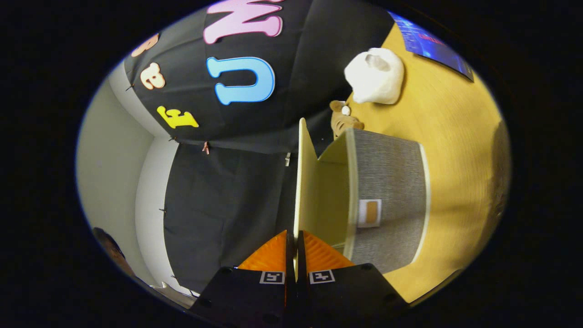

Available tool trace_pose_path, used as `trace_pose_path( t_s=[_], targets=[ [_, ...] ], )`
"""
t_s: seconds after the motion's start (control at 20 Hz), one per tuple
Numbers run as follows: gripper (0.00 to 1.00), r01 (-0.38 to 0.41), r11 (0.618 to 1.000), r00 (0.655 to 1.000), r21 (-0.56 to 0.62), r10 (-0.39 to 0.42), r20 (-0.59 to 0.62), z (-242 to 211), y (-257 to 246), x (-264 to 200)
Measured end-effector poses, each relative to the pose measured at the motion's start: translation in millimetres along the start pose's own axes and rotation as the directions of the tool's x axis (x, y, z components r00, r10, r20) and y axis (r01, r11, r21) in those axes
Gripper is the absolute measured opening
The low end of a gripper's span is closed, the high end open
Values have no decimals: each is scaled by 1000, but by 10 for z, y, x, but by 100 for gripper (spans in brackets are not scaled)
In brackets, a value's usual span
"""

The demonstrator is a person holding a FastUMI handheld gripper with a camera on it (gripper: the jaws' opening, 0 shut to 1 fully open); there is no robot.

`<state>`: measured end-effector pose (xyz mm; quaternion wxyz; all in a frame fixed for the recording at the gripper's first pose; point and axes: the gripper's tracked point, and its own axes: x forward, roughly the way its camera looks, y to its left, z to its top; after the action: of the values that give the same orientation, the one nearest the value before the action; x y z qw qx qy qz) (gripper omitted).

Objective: Open the storage box then place both shoes into the box .Put the left shoe in first, then the right shoe, with the right side of both shoes facing outward in a uniform manner.

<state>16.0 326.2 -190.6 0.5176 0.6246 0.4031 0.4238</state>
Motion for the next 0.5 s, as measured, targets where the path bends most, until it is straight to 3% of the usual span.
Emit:
trace_pose_path(
  t_s=[0.5],
  targets=[
    [8, -12, 967, 998, -256, -5, -66, -296, 997, 1163]
  ],
)
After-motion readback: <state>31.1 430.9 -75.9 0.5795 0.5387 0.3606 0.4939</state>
